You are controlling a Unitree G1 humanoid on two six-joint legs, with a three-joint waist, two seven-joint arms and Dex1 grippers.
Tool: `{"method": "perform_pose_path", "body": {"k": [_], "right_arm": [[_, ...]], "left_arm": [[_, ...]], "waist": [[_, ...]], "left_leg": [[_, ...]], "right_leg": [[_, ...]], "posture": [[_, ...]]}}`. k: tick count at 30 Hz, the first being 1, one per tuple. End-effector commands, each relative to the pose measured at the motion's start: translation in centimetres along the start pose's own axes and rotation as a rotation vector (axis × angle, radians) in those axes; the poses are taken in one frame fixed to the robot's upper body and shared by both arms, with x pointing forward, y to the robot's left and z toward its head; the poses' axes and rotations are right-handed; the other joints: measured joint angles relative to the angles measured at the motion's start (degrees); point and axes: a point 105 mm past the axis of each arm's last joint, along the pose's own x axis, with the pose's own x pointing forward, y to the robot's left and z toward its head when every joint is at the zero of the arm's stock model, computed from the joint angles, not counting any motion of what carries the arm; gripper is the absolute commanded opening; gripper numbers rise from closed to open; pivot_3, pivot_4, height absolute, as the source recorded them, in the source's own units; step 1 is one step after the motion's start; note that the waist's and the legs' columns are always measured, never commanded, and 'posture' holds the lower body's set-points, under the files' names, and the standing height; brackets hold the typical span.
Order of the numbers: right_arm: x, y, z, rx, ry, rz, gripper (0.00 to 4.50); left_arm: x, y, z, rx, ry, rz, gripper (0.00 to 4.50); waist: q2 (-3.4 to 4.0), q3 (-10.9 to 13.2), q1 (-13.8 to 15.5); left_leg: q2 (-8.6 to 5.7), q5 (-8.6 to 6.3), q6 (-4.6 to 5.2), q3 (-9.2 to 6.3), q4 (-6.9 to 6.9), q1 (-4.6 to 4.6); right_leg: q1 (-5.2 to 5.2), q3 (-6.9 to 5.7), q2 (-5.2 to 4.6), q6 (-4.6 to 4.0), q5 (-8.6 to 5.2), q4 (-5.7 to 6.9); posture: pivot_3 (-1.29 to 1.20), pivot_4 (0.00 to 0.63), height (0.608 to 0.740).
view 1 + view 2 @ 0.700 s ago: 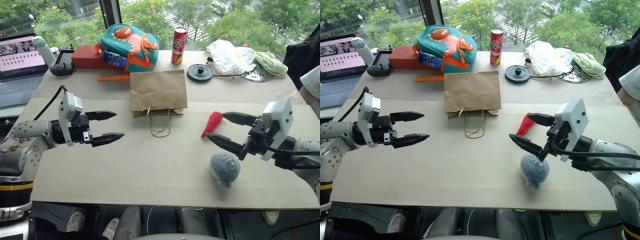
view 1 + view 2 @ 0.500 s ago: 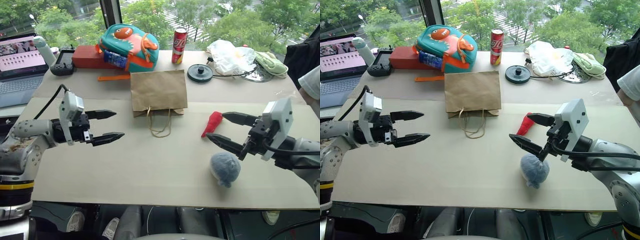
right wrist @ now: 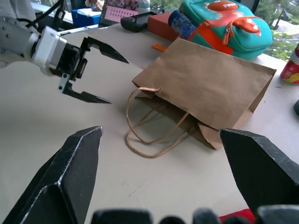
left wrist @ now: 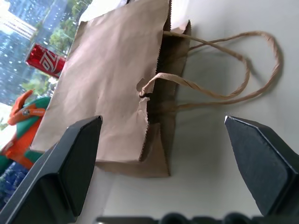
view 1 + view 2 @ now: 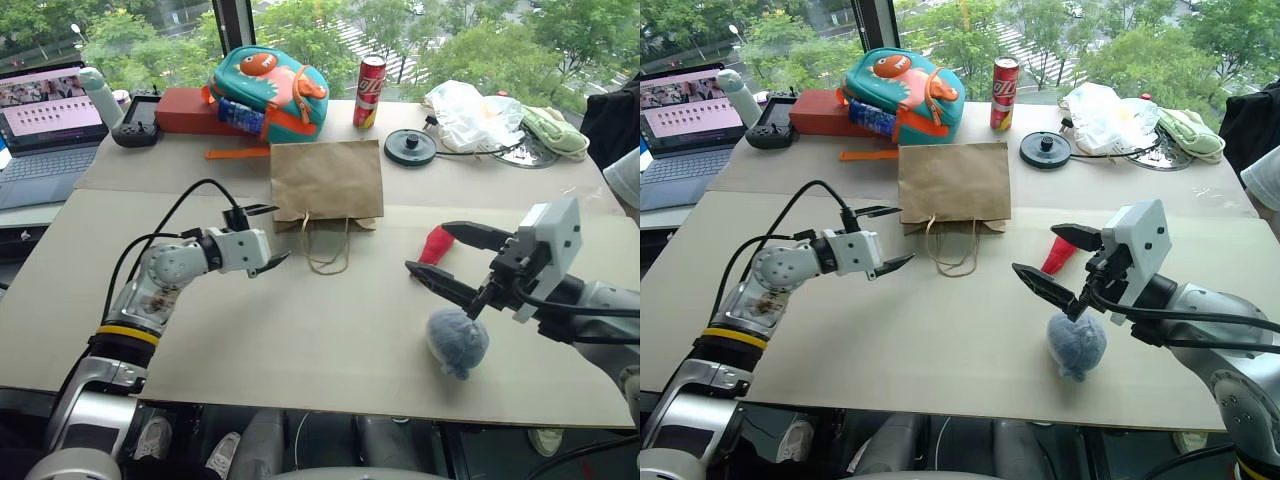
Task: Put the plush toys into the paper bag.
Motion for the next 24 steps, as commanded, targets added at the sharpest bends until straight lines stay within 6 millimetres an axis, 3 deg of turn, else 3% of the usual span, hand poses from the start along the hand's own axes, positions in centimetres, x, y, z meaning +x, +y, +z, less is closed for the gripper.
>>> {"method": "perform_pose_path", "body": {"k": [1,7,15,24], "right_arm": [[-0.5,0.5,1.1,-0.030,-0.044,-0.031,4.44],[-0.7,0.8,1.3,-0.019,-0.061,-0.065,4.44],[-0.6,0.9,1.5,-0.019,-0.066,-0.077,4.44],[-0.6,0.9,1.6,-0.024,-0.074,-0.088,4.44]], "left_arm": [[1.3,1.1,0.0,0.154,-0.002,0.069,4.50],[3.7,1.3,-0.9,0.206,0.020,0.101,4.50],[7.2,2.0,-0.5,0.247,0.044,0.135,4.50],[8.2,2.4,-0.6,0.264,0.077,0.167,4.50]], "waist": [[0.00,0.00,0.11],[-0.01,0.00,0.16],[-0.04,0.02,0.06],[-0.05,0.02,-0.06]], "left_leg": [[-0.01,0.00,0.00,-0.01,0.01,0.01],[-0.05,0.00,0.00,-0.03,0.05,-0.01],[-0.09,0.00,0.00,-0.06,0.06,-0.09],[-0.09,0.00,0.00,-0.06,0.04,-0.06]], "right_leg": [[0.01,-0.01,0.00,0.00,0.00,0.01],[0.04,-0.04,0.00,0.04,0.01,0.02],[0.03,-0.05,-0.01,0.08,0.01,-0.01],[0.02,-0.04,0.00,0.09,0.00,0.03]], "posture": [[0.00,0.150,0.739],[0.00,0.150,0.739],[0.00,0.150,0.739],[0.00,0.150,0.739]]}}
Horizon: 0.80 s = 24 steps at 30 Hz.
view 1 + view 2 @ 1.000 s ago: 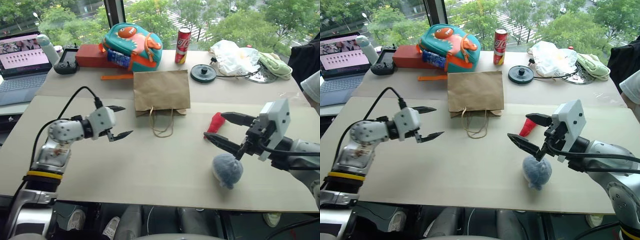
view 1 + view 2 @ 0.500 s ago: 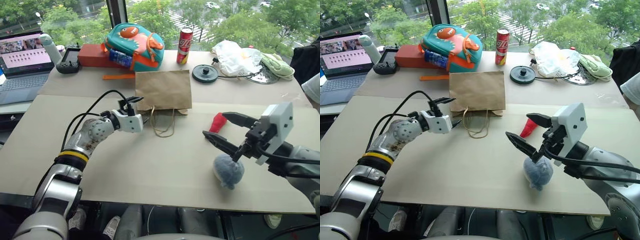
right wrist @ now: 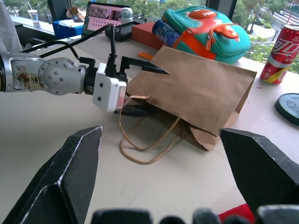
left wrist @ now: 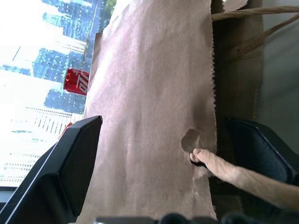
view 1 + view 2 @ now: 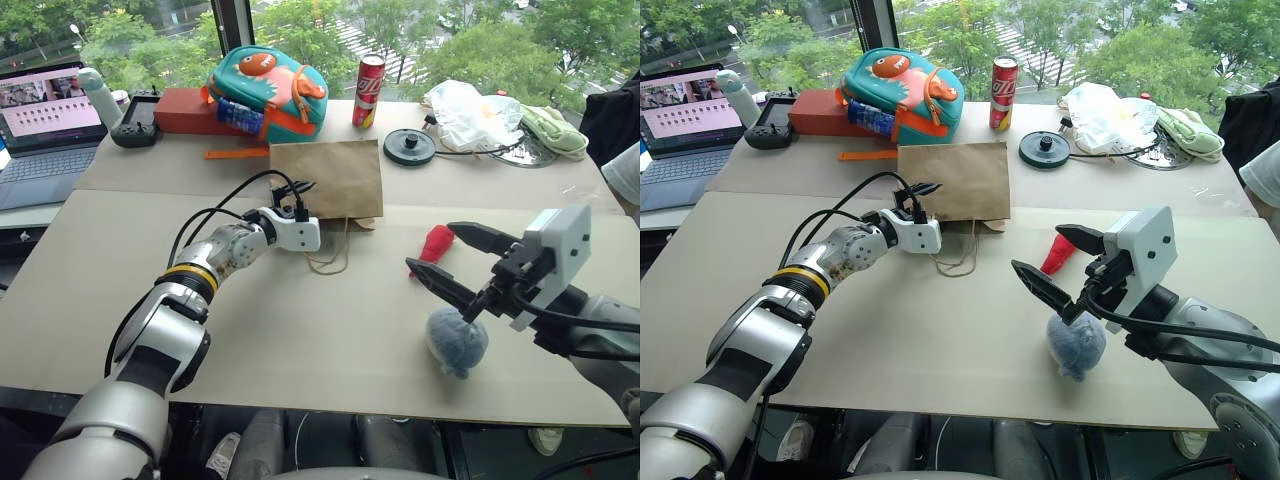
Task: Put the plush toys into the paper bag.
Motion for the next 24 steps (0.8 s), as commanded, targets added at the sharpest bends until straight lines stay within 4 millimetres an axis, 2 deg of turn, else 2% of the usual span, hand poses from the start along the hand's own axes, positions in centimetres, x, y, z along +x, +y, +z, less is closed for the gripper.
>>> {"method": "perform_pose_path", "body": {"k": [1,4,6,7,8,14,24], "right_arm": [[-0.17,0.43,1.09,-0.031,-0.045,0.004,4.44],[-0.16,0.39,1.09,-0.033,-0.044,0.000,4.50],[-0.15,0.39,1.11,-0.034,-0.045,0.000,4.50],[-0.14,0.39,1.14,-0.033,-0.046,0.000,4.50],[-0.13,0.39,1.13,-0.034,-0.046,0.000,4.50],[-0.08,0.40,1.15,-0.034,-0.048,-0.002,4.50],[0.10,0.21,1.17,-0.036,-0.050,-0.017,4.50]], "left_arm": [[0.33,1.24,0.01,0.023,0.007,0.035,4.50],[0.34,1.21,-0.13,0.026,0.014,0.029,3.73],[0.33,1.11,-0.22,0.019,0.019,0.020,3.01],[0.32,1.07,-0.27,0.022,0.020,0.015,2.84],[0.31,1.03,-0.29,0.018,0.021,0.012,2.30],[0.43,0.82,-0.24,0.008,0.024,-0.001,0.29],[0.56,1.73,0.43,-0.080,-0.010,-0.019,0.29]], "waist": [[0.00,0.00,0.04],[0.00,0.00,0.19],[0.00,0.00,0.21],[0.00,0.00,0.21],[0.00,0.00,0.20],[0.00,0.00,0.18],[0.00,0.00,0.18]], "left_leg": [[0.00,0.00,0.00,0.00,0.00,0.00],[-0.01,0.00,0.00,0.00,0.01,-0.01],[-0.02,0.00,0.00,0.00,0.02,-0.02],[-0.02,0.00,0.00,0.00,0.01,-0.02],[-0.02,0.00,0.00,0.00,0.01,-0.02],[-0.02,0.00,0.00,0.00,0.01,-0.01],[-0.02,0.00,0.00,0.00,0.02,-0.01]], "right_leg": [[0.00,-0.01,0.00,0.00,0.00,0.00],[0.00,0.00,-0.01,0.00,0.00,0.00],[0.00,-0.01,-0.01,0.00,0.00,0.00],[0.00,0.00,-0.01,0.00,0.00,0.00],[0.00,0.00,-0.01,0.00,0.00,0.00],[0.00,0.00,-0.01,0.00,0.00,0.01],[0.00,-0.01,0.00,0.00,0.00,0.03]], "posture": [[0.00,0.150,0.739],[0.00,0.150,0.739],[0.00,0.150,0.739],[0.00,0.150,0.739],[0.00,0.150,0.739],[0.00,0.150,0.739],[0.00,0.150,0.739]]}}
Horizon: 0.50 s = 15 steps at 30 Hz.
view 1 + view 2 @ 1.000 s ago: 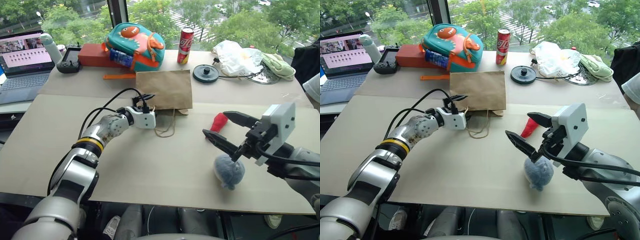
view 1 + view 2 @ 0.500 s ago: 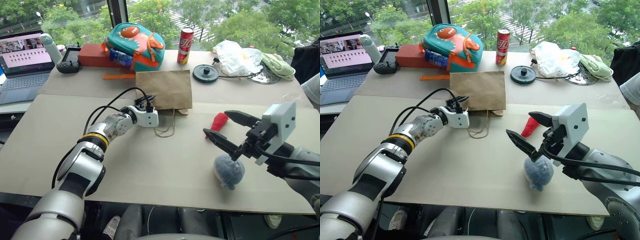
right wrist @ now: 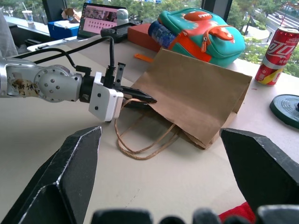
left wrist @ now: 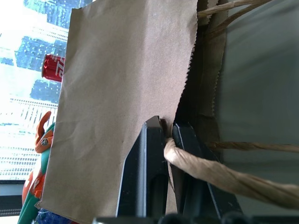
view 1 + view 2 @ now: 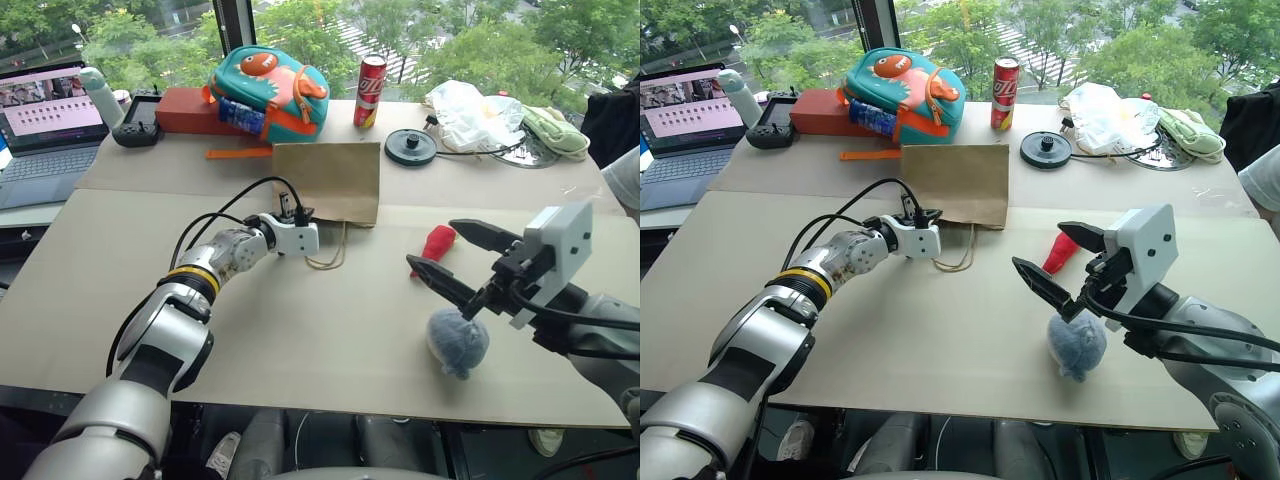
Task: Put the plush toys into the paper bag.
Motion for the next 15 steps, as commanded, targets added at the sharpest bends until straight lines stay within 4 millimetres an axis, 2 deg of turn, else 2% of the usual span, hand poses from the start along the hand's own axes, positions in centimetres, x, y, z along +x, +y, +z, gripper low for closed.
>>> {"method": "perform_pose_path", "body": {"k": [1,4,10,15], "right_arm": [[0.0,0.4,1.0,-0.030,-0.043,0.004,4.50],[0.0,0.3,0.8,-0.031,-0.035,-0.006,4.50],[0.1,-0.5,-0.1,-0.034,-0.008,-0.058,4.50],[1.5,0.0,-2.5,0.015,0.064,-0.056,4.50]], "left_arm": [[0.1,2.8,1.1,-0.074,-0.057,0.046,0.29],[-0.6,3.1,1.5,-0.112,-0.103,0.011,0.29],[-3.4,3.6,2.0,-0.342,-0.129,-0.057,0.29],[-5.3,4.6,2.0,-0.469,-0.080,-0.056,0.29]], "waist": [[0.00,0.00,0.00],[0.01,0.00,-0.04],[0.04,-0.02,-0.48],[0.04,-0.02,-0.56]], "left_leg": [[0.00,0.00,0.00,0.00,0.00,0.00],[0.00,0.00,0.00,0.00,0.00,-0.01],[0.06,0.00,0.00,0.01,-0.03,0.08],[0.09,0.01,0.01,-0.02,0.05,0.14]], "right_leg": [[0.00,0.00,0.00,0.00,0.00,0.00],[0.00,0.00,0.00,0.00,0.00,0.01],[0.00,0.02,0.02,-0.02,0.01,0.08],[0.05,0.01,0.06,-0.03,0.01,0.13]], "posture": [[0.00,0.150,0.739],[0.00,0.150,0.739],[0.00,0.150,0.739],[0.00,0.150,0.739]]}}
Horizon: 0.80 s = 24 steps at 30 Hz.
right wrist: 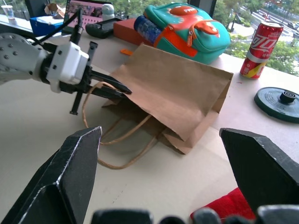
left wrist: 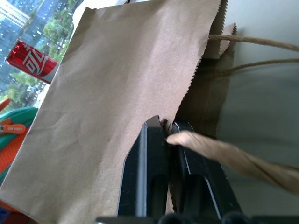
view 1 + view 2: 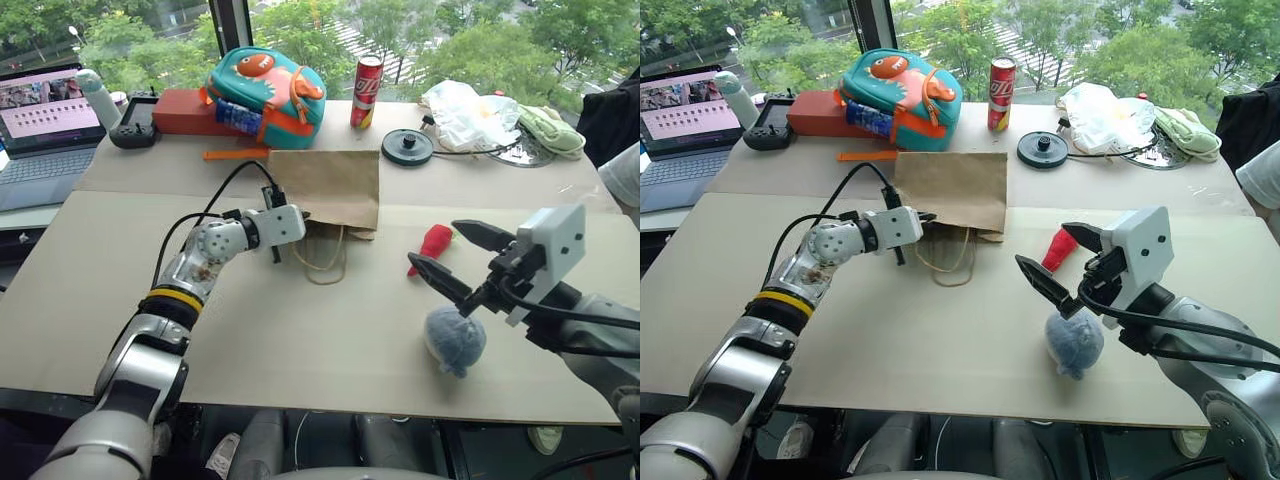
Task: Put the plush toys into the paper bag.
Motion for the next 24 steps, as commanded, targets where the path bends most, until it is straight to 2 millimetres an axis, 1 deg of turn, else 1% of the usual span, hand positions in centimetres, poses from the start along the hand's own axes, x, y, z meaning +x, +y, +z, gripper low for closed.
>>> {"method": "perform_pose_path", "body": {"k": [1,2,4,6,7,8,11,15,17,19,21,24], "right_arm": [[1.6,1.1,-2.1,0.041,0.057,0.014,4.50],[2.1,1.7,-2.8,0.060,0.073,0.025,4.50],[3.6,1.4,-5.0,0.126,0.113,-0.051,4.50],[4.6,1.1,-6.1,0.139,0.126,-0.121,4.50],[4.8,1.2,-6.3,0.137,0.124,-0.130,4.50],[5.0,1.1,-6.3,0.132,0.115,-0.145,4.25],[5.5,1.6,-5.8,0.135,0.079,-0.149,3.43],[6.6,2.9,-4.9,0.145,0.033,-0.120,2.11],[7.0,3.3,-4.5,0.149,0.013,-0.111,1.36],[7.4,3.7,-4.1,0.145,-0.003,-0.100,0.62],[8.0,3.9,-4.1,0.139,-0.004,-0.096,0.01],[9.4,3.9,-4.6,0.103,0.015,-0.103,0.01]], "left_arm": [[-1.2,2.6,2.7,-0.090,-0.039,0.065,0.29],[-1.3,2.8,3.1,-0.113,-0.042,0.071,0.29],[-1.4,3.6,4.1,-0.178,-0.057,0.084,0.29],[-1.6,4.0,4.7,-0.198,-0.059,0.087,0.29],[-1.7,4.0,4.8,-0.213,-0.056,0.086,0.29],[-1.8,4.0,4.8,-0.228,-0.052,0.085,0.21],[-1.9,3.9,4.6,-0.256,-0.041,0.076,0.18],[-1.6,3.6,4.8,-0.294,-0.045,0.063,0.18],[-1.5,3.5,5.1,-0.298,-0.049,0.061,0.18],[-1.2,3.5,5.5,-0.311,-0.059,0.059,0.18],[-0.8,3.3,6.2,-0.328,-0.077,0.045,0.18],[-0.3,3.1,6.9,-0.338,-0.090,0.024,0.18]], "waist": [[0.01,0.00,-0.05],[0.01,-0.01,-0.05],[0.04,-0.02,-0.05],[0.02,-0.05,-0.14],[0.09,-0.09,-0.10],[0.10,-0.09,-0.11],[0.11,-0.10,-0.14],[0.11,-0.10,-0.70],[0.11,-0.10,-0.89],[0.11,-0.10,-0.94],[0.11,-0.10,-0.88],[0.11,-0.10,-0.96]], "left_leg": [[0.00,0.00,0.00,0.00,0.01,0.02],[-0.01,0.00,0.00,0.00,0.02,0.01],[0.00,0.00,0.00,-0.02,0.03,0.01],[0.01,0.00,0.00,-0.04,0.03,0.01],[0.00,0.00,0.00,-0.04,0.03,-0.02],[-0.05,0.00,0.00,-0.02,0.02,-0.03],[-0.04,0.00,0.00,-0.02,0.00,-0.04],[0.00,0.00,0.00,-0.05,-0.01,0.00],[0.00,0.00,0.00,-0.06,-0.01,0.01],[0.00,0.00,0.00,-0.06,-0.01,0.00],[-0.01,0.00,0.00,-0.06,0.00,-0.02],[-0.01,0.00,0.00,-0.07,0.00,-0.01]], "right_leg": [[0.02,0.00,0.00,0.00,0.00,0.01],[0.01,0.00,0.00,0.00,0.00,0.02],[0.02,-0.01,0.02,0.00,0.00,0.00],[0.02,-0.03,0.04,0.00,0.00,-0.01],[-0.02,-0.01,0.03,0.00,0.00,-0.01],[-0.04,0.02,-0.01,0.01,0.00,0.00],[-0.06,0.02,-0.01,0.00,0.00,-0.03],[-0.05,-0.01,0.03,0.00,0.00,0.00],[-0.05,-0.01,0.03,0.00,0.00,0.01],[-0.05,-0.01,0.03,0.00,0.00,0.00],[-0.05,-0.01,0.02,0.00,0.00,0.00],[-0.05,-0.01,0.02,0.00,0.00,0.00]], "posture": [[0.00,0.150,0.739],[0.00,0.150,0.739],[0.00,0.150,0.739],[0.00,0.150,0.739],[0.00,0.150,0.739],[0.00,0.150,0.739],[0.00,0.150,0.739],[0.00,0.150,0.739],[0.00,0.150,0.739],[0.00,0.150,0.739],[0.00,0.150,0.739],[0.00,0.150,0.739]]}}
